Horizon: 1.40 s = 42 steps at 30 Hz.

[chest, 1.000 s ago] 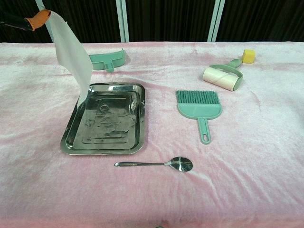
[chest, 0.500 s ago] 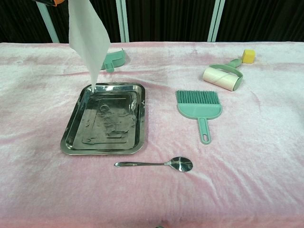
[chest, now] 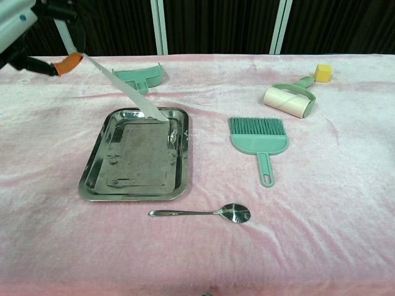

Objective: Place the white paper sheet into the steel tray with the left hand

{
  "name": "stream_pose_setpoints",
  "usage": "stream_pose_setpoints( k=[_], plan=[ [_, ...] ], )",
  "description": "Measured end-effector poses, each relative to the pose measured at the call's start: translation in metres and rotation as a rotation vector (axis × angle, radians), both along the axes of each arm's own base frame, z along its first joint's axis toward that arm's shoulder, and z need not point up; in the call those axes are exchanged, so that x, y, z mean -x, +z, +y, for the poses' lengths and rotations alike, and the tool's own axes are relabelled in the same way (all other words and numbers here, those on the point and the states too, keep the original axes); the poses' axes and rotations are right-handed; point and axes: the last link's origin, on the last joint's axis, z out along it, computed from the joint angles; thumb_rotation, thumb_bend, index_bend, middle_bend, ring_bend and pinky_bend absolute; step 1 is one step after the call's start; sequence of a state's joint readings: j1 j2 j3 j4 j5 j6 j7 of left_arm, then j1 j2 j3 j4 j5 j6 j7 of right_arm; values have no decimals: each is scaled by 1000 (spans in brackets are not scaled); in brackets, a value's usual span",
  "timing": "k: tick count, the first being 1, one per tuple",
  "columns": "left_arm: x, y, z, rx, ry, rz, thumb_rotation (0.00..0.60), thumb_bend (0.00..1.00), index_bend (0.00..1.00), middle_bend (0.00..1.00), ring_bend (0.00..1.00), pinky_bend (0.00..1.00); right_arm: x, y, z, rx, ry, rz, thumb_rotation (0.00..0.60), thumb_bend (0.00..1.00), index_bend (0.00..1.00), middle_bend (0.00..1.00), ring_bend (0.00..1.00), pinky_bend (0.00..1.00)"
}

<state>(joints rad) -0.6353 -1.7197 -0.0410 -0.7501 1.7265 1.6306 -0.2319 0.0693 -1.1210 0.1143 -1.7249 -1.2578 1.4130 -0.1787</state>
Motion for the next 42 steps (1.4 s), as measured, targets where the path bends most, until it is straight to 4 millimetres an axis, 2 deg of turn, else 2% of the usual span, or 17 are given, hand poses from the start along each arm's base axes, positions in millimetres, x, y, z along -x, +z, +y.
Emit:
stream_pose_setpoints(
  k=[7,15,19,24,32,42],
  plan=[
    [45,-17,-45,102,127,59,600,522,645,269,0,82,0,0,0,-1,1,0,600,278,66,19,115,142],
    [58,-27,-67,140,229,131,600,519,644,270,0,78,0,0,1,-1,0,1,600,278,66,19,115,142],
    [54,-37,-72,162,288,152,600,519,644,271,0,68,0,1,1,1,1,1,600,279,66,20,115,142],
    [39,-49,-80,207,355,170,600,505,647,268,0,41,0,1,1,-1,3,1,600,278,66,19,116,142],
    [19,-51,-91,300,456,176,600,498,636,262,0,29,0,1,1,-1,4,-3,600,279,66,20,115,142],
    [4,-56,-81,318,542,248,600,485,623,250,0,15,0,2,1,4,2,-3,600,278,66,19,115,142]
  ],
)
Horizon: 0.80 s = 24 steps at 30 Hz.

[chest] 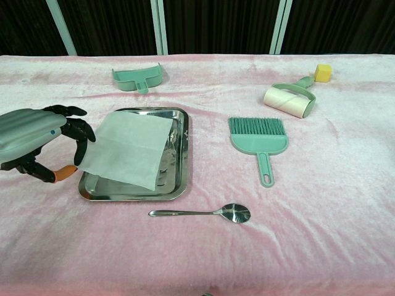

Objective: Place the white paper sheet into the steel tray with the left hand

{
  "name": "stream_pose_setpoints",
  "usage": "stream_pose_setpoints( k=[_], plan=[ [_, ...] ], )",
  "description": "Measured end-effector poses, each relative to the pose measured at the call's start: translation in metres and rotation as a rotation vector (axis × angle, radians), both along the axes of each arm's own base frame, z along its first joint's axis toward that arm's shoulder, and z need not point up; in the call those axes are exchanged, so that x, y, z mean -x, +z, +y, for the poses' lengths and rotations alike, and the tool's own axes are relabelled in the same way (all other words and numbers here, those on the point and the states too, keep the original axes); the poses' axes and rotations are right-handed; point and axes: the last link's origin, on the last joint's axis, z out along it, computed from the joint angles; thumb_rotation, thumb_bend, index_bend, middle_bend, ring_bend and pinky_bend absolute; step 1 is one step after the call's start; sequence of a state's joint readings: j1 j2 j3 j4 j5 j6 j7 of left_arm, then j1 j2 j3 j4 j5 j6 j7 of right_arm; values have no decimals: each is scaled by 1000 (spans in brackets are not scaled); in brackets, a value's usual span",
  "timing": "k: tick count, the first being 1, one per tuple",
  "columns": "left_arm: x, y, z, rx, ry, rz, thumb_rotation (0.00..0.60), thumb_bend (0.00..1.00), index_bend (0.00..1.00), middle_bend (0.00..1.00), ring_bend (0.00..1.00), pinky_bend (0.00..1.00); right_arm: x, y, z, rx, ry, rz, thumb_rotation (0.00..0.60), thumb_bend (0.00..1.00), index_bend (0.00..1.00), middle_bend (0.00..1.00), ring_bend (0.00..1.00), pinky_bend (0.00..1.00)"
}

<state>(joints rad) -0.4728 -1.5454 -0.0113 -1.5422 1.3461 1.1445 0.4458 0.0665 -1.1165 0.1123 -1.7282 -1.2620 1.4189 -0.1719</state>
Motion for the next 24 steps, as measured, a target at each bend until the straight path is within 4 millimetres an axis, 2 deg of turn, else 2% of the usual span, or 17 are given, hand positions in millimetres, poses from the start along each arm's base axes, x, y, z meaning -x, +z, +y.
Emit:
stream_pose_setpoints(
  k=[14,24],
  plan=[
    [-21,-11,3,88,86,-59,600,483,601,247,0,10,0,0,0,-1,1,0,600,279,66,19,115,142],
    [-17,-15,5,123,117,-20,600,464,566,238,0,3,0,0,0,0,-1,-1,600,279,66,19,115,142]
  ],
)
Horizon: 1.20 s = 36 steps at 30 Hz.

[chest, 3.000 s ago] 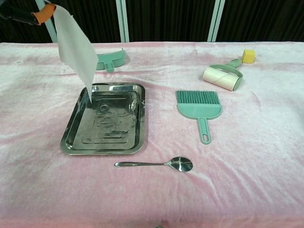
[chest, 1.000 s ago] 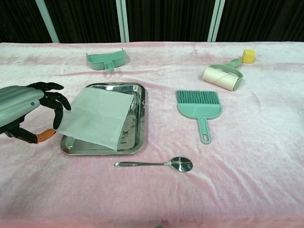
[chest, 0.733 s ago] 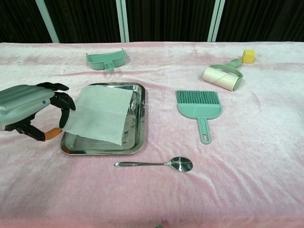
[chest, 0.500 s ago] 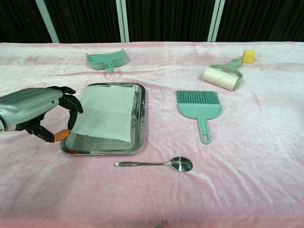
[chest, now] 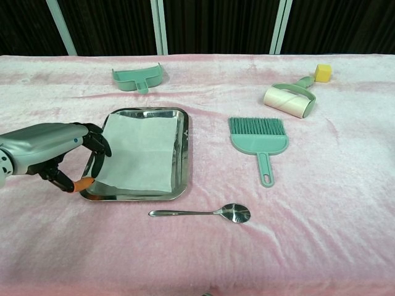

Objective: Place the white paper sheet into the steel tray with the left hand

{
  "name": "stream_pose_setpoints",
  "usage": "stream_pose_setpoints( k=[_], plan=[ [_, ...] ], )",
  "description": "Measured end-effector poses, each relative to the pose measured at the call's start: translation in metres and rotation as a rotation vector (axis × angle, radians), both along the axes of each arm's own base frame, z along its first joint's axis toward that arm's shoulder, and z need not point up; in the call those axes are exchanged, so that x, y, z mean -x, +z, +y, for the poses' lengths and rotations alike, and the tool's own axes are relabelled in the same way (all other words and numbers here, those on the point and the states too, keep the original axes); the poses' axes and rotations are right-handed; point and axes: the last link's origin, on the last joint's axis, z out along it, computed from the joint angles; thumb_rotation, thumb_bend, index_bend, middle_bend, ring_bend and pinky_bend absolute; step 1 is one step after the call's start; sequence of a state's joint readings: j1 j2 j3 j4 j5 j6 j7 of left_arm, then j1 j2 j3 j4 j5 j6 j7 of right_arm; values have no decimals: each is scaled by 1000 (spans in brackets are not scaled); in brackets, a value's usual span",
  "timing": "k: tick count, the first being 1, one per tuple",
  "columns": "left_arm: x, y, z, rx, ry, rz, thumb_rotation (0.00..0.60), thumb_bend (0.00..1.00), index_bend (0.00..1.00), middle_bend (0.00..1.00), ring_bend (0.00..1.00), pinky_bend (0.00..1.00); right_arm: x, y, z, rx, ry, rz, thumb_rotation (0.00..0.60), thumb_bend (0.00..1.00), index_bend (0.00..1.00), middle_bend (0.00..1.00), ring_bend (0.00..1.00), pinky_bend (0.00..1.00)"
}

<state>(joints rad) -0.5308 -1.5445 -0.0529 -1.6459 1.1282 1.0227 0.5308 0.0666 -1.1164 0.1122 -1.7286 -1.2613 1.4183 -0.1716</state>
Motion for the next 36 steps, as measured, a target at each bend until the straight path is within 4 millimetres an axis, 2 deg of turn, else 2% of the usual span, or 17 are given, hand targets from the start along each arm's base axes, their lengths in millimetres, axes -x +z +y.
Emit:
stream_pose_setpoints(
  k=[16,23,36],
  plan=[
    [-8,-10,4,-2,6,-8,600,464,544,232,0,0,0,0,0,-1,-1,-1,600,279,66,19,115,142],
    [-8,-5,-2,19,13,-10,600,450,527,231,0,0,0,0,0,-3,1,-1,600,279,66,20,115,142],
    [-7,-6,2,12,24,-2,600,429,506,224,0,0,0,0,0,-2,1,0,600,278,66,19,115,142]
  ],
)
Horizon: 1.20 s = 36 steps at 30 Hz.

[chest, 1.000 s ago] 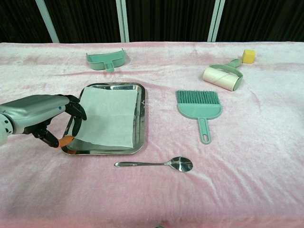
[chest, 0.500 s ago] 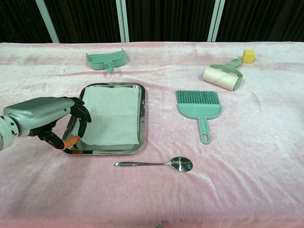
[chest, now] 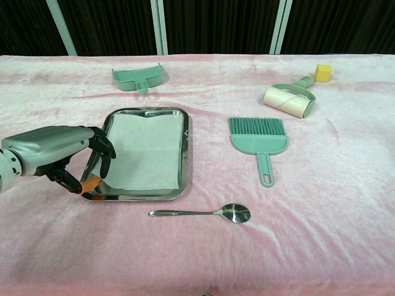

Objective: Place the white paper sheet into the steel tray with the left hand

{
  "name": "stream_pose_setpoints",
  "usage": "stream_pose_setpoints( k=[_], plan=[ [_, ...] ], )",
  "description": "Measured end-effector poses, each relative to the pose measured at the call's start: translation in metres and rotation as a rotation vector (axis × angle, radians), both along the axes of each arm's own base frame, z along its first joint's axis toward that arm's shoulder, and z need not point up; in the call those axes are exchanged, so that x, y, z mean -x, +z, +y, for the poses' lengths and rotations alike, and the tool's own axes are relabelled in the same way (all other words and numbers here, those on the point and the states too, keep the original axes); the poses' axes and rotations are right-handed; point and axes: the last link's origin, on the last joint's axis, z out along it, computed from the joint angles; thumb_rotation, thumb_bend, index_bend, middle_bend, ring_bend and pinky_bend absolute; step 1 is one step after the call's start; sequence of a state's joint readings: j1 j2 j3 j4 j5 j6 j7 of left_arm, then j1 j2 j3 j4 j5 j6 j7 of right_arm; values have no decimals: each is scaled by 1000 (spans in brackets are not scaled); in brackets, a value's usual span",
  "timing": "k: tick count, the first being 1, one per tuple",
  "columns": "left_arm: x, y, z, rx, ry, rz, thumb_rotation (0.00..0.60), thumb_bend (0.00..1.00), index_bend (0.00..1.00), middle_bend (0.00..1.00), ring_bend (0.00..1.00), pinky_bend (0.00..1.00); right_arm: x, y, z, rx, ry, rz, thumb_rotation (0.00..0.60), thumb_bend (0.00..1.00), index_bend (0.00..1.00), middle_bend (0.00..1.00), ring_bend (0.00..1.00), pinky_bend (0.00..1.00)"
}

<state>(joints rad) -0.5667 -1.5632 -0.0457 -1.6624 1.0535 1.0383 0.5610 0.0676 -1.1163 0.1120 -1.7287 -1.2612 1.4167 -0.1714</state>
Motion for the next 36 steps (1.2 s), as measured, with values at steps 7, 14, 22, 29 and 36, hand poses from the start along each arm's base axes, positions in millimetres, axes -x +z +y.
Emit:
stream_pose_setpoints(
  k=[7,14,22,29,36],
  plan=[
    [-1,-1,0,-7,3,-7,600,428,505,222,0,0,0,0,0,0,-1,-1,600,279,66,20,115,142],
    [0,-1,0,-6,6,3,600,389,422,201,0,0,0,0,0,0,-1,-1,600,279,66,19,115,142],
    [-2,0,-3,21,-12,12,600,267,253,172,0,0,0,0,0,-1,0,1,600,279,66,19,115,142],
    [-6,14,-2,1,-13,-20,600,263,240,167,0,0,0,0,-1,-3,0,0,600,280,66,19,115,142],
    [-9,26,0,20,-36,-82,600,291,240,157,0,0,0,0,-1,-1,-2,2,600,279,66,19,116,142]
  ],
)
